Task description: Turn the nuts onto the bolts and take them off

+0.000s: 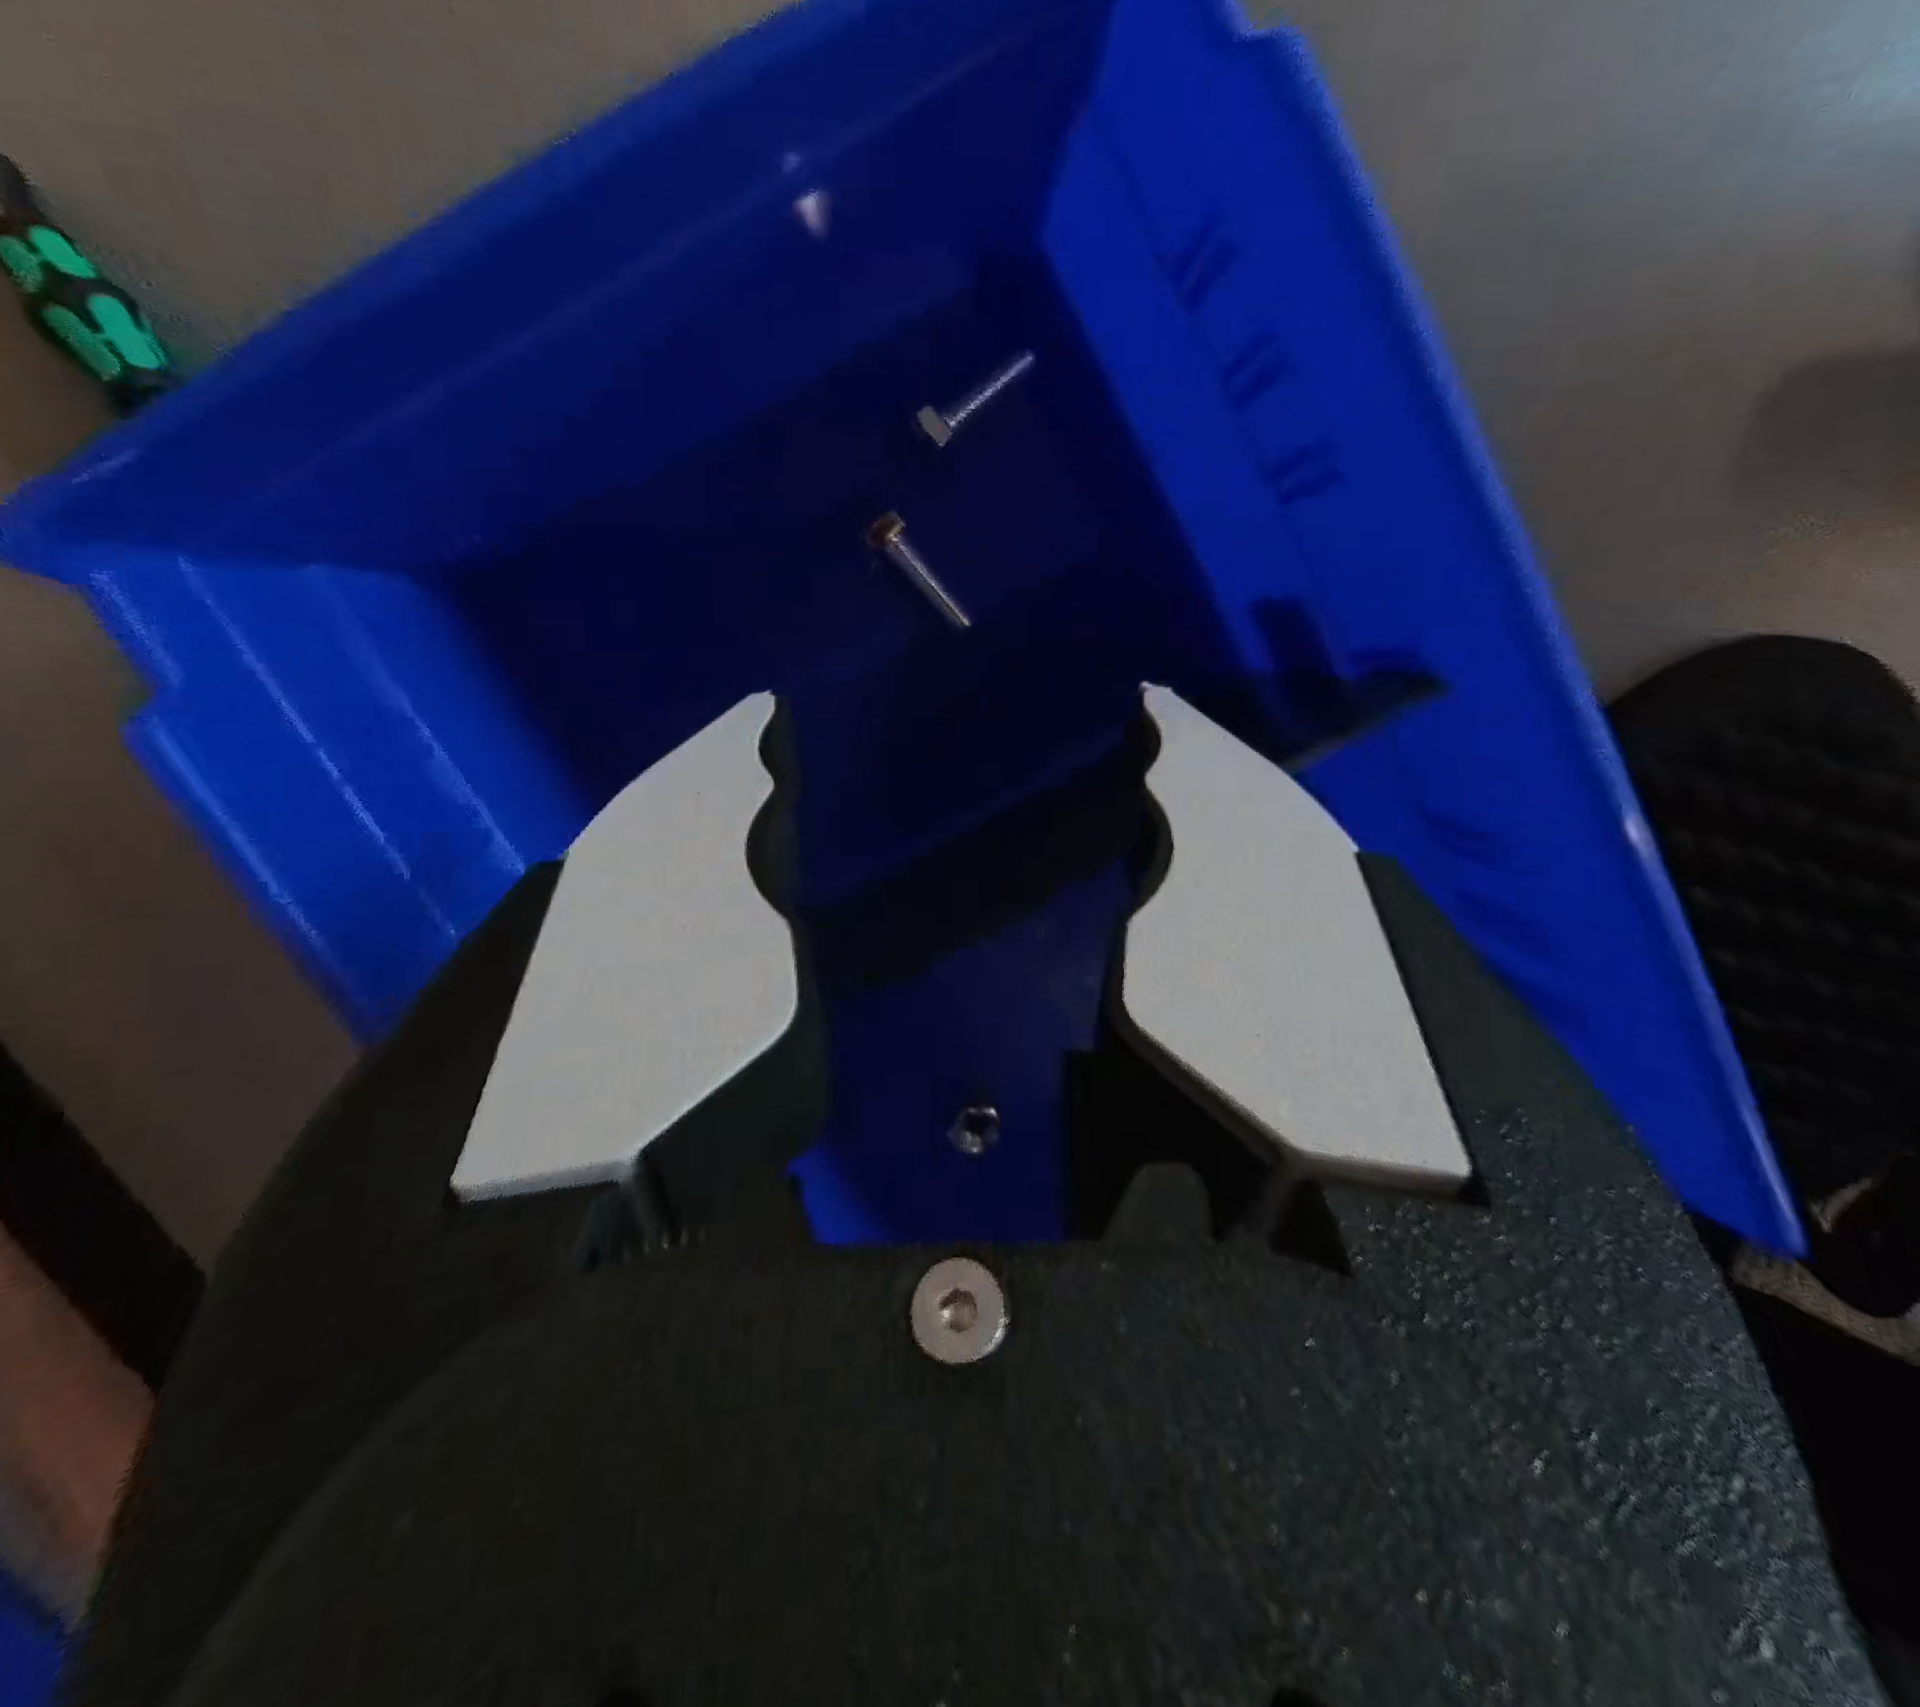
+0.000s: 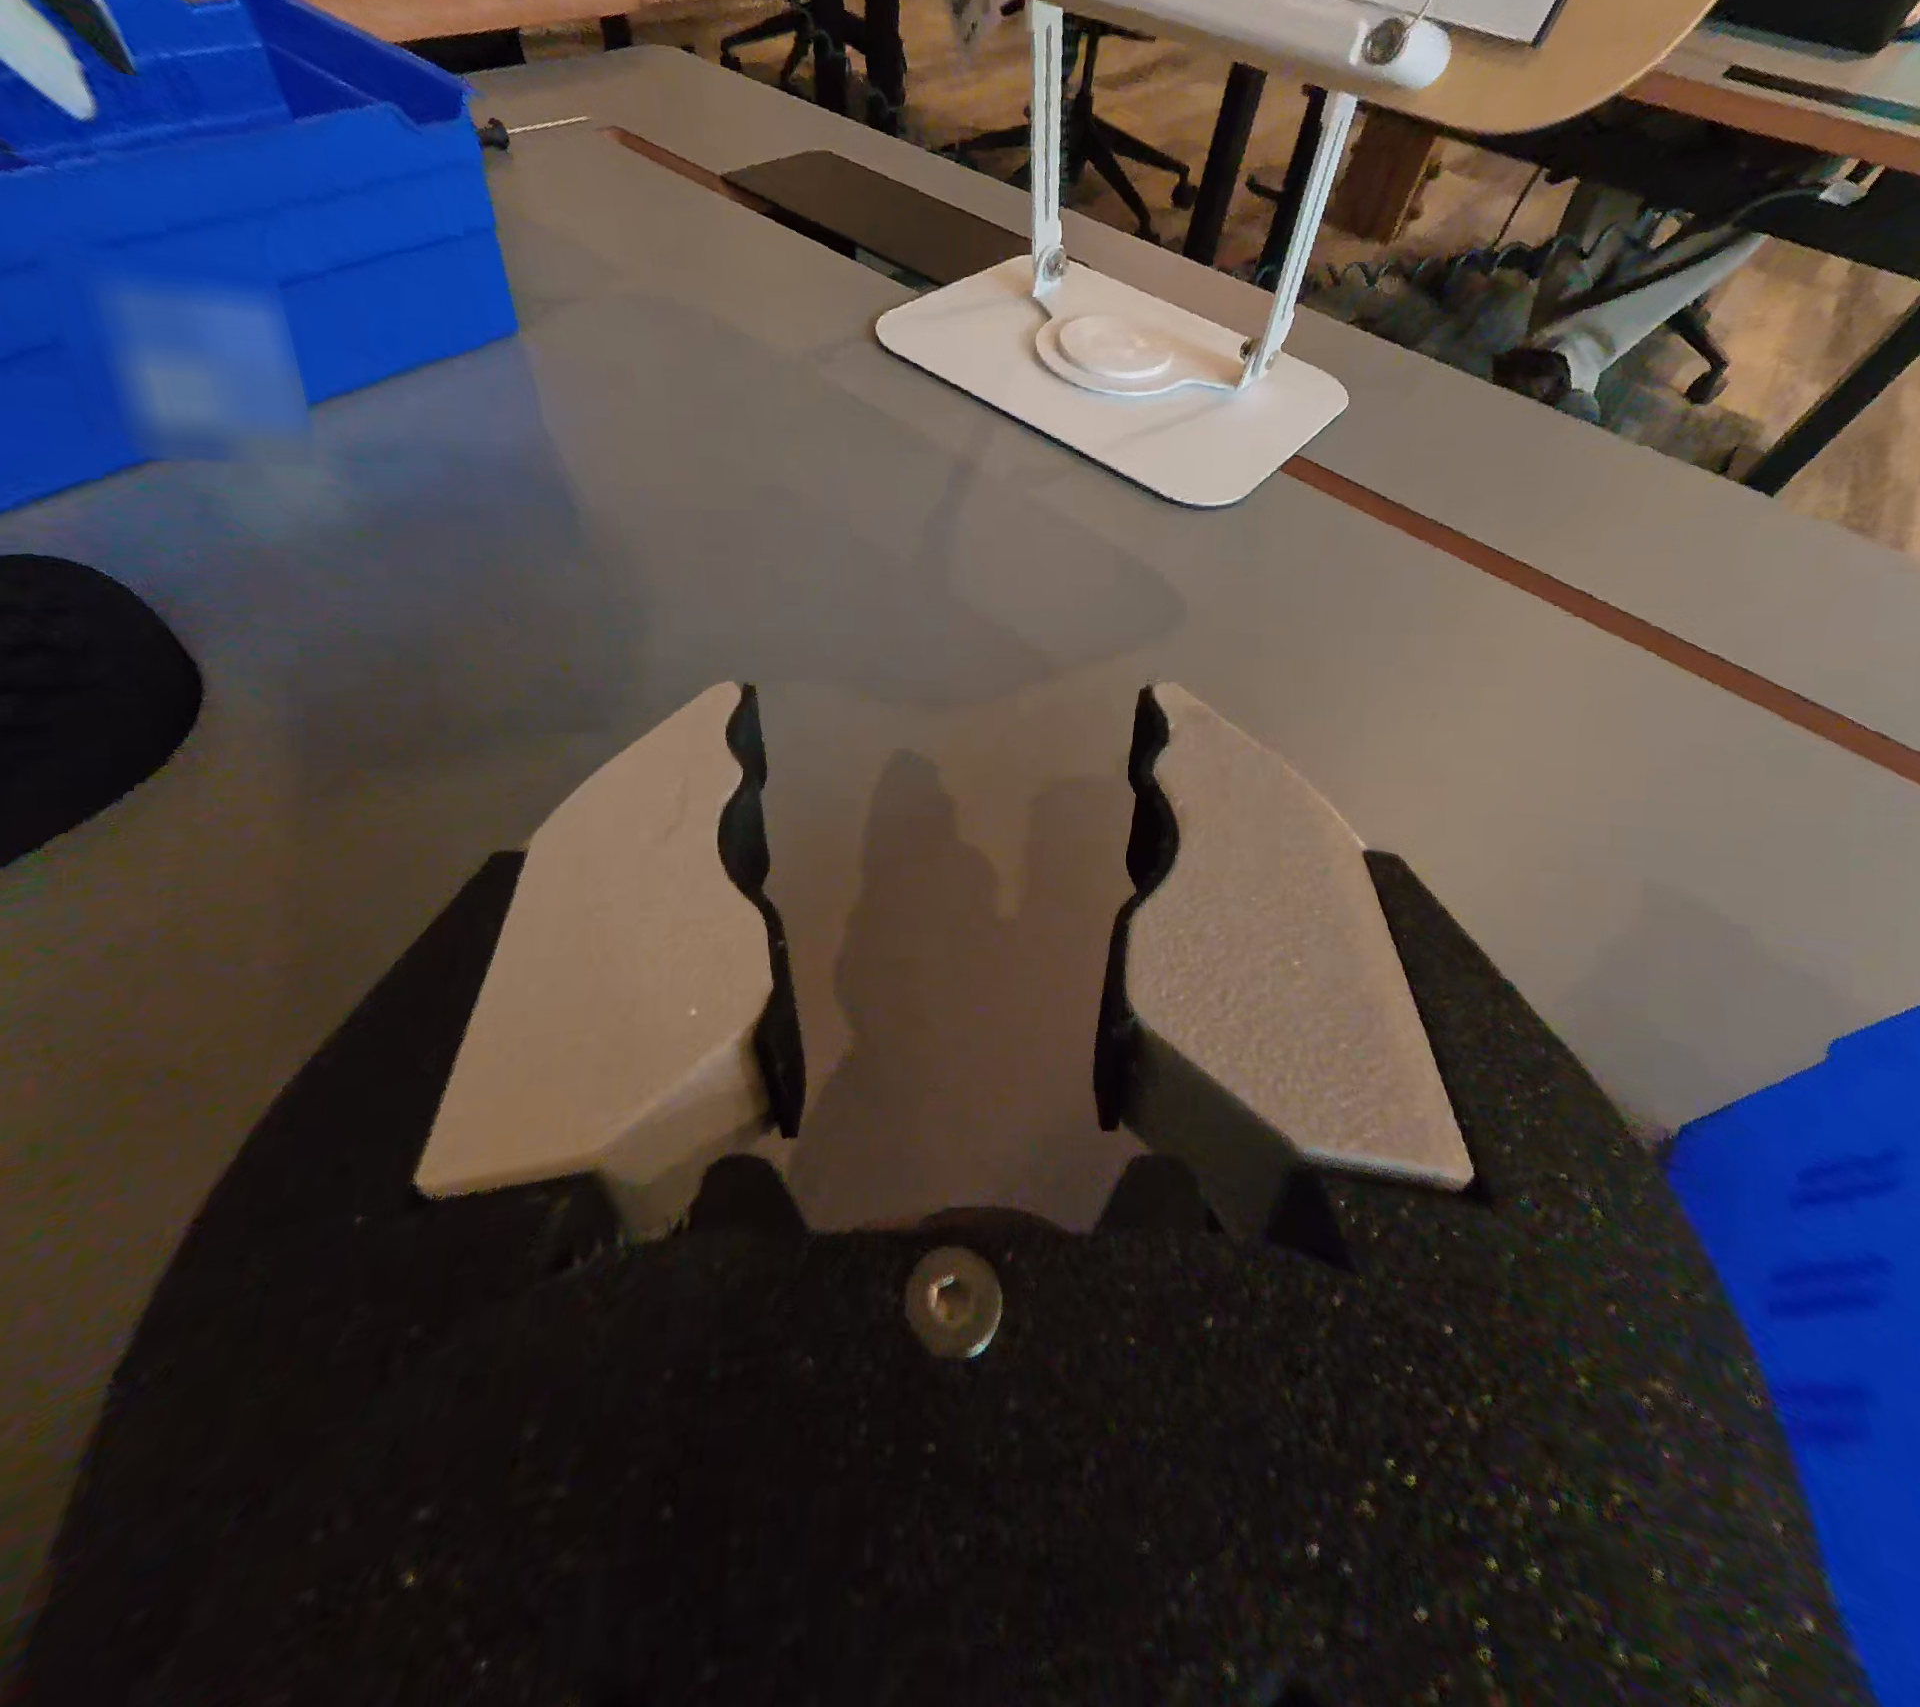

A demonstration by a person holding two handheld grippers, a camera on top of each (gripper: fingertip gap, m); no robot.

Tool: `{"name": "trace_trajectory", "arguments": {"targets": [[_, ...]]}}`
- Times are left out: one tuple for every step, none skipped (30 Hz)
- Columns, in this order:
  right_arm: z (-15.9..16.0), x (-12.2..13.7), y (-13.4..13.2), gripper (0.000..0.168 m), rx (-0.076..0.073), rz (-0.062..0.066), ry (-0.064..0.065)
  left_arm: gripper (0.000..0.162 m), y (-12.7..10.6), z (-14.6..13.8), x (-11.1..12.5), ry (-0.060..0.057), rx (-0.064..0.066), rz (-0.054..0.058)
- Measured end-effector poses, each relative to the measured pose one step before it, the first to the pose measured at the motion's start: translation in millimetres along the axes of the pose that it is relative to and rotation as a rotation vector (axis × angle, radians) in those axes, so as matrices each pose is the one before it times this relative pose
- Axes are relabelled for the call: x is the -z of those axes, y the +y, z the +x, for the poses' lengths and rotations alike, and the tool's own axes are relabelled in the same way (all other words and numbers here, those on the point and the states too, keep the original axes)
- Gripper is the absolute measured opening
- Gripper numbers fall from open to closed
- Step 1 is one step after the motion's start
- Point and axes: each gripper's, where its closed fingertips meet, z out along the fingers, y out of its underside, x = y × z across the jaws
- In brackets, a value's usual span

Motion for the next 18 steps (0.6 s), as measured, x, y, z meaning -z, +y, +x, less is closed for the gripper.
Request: {"name": "trace_trajectory", "arguments": {"targets": [[0.65, -0.23, 1.19, 0.067, 0.0067, -0.0053, 0.0038, 0.061, -1.9, -3.12, -9.42, -0.0019, 0.0069, -0.042], [0.62, -0.11, 0.4, 0.068, 0.0084, -0.0036, 0.0029, 0.058, -1.45, -2.18, -8.86, 0.0033, 0.0132, -0.0409], [0.9, 0.04, -0.17, 0.068, 0.0067, -0.0015, 0.0049, 0.053, -0.81, -0.89, -8.65, 0.0089, 0.0144, -0.0399], [1.1, 0.15, -0.46, 0.068, 0.0036, 0.0009, 0.0058, 0.051, -0.92, 0.52, -8.04, 0.0137, 0.0136, -0.0308], [0.62, 0.26, -0.87, 0.068, 0.0021, 0.0032, 0.0025, 0.05, -2.01, 0.89, -7.13, 0.0095, 0.013, -0.0152], [0.2, 0.26, -0.77, 0.069, 0.0, 0.0044, -0.0003, 0.051, -1.39, 0.25, -6.19, -0.0011, 0.0082, -0.0123], [0.35, 0.19, -0.52, 0.069, -0.0017, 0.004, 0.0003, 0.053, -0.05, -1.11, -5.59, -0.0131, 0.0026, -0.0164], [0.74, 0.26, -0.23, 0.069, -0.0029, 0.0038, 0.0016, 0.055, 0.03, -2.15, -4.94, -0.0217, 0.0054, -0.0126], [0.61, -0.01, -0.17, 0.069, -0.0041, 0.0034, 0.0008, 0.054, 0.18, -0.78, -4.34, -0.0149, 0.0075, -0.0114], [0.26, -0.05, -0.03, 0.069, -0.0027, 0.0017, -0.0017, 0.052, 0.47, 1.26, -4.0, -0.0025, 0.0043, -0.0112], [0.37, -0.19, 0.02, 0.069, -0.0021, 0.0008, -0.0011, 0.049, 0.06, 1.42, -3.86, -0.0026, 0.0049, -0.0089], [0.41, -0.01, -0.18, 0.069, -0.0025, 0.0021, 0.0009, 0.046, 0.59, 0.06, -4.05, -0.0113, 0.0049, -0.0146], [0.05, -0.07, -0.56, 0.069, -0.001, 0.0033, -0.0007, 0.043, 2.01, -1.18, -4.07, -0.0178, 0.0017, -0.0259], [-0.08, 0.17, -0.71, 0.069, -0.0001, 0.0032, -0.0004, 0.041, 2.28, -1.6, -4.11, -0.0177, 0.0002, -0.03], [0.19, 0.31, -0.79, 0.069, 0.0005, 0.0034, 0.0014, 0.04, 1.17, -0.51, -3.73, -0.0078, 0.0012, -0.0208], [0.24, 0.61, -0.75, 0.069, 0.0019, 0.0037, 0.0021, 0.037, 0.06, 0.63, -3.12, 0.0039, 0.0051, -0.0123], [0.32, 0.63, -0.97, 0.069, 0.0017, 0.0049, 0.0024, 0.034, -0.03, 0.58, -2.54, 0.0066, 0.0075, -0.0087], [0.4, 0.67, -0.94, 0.069, 0.0, 0.005, 0.0017, 0.032, 0.25, -0.35, -1.55, 0.0008, 0.0075, -0.0082]]}}
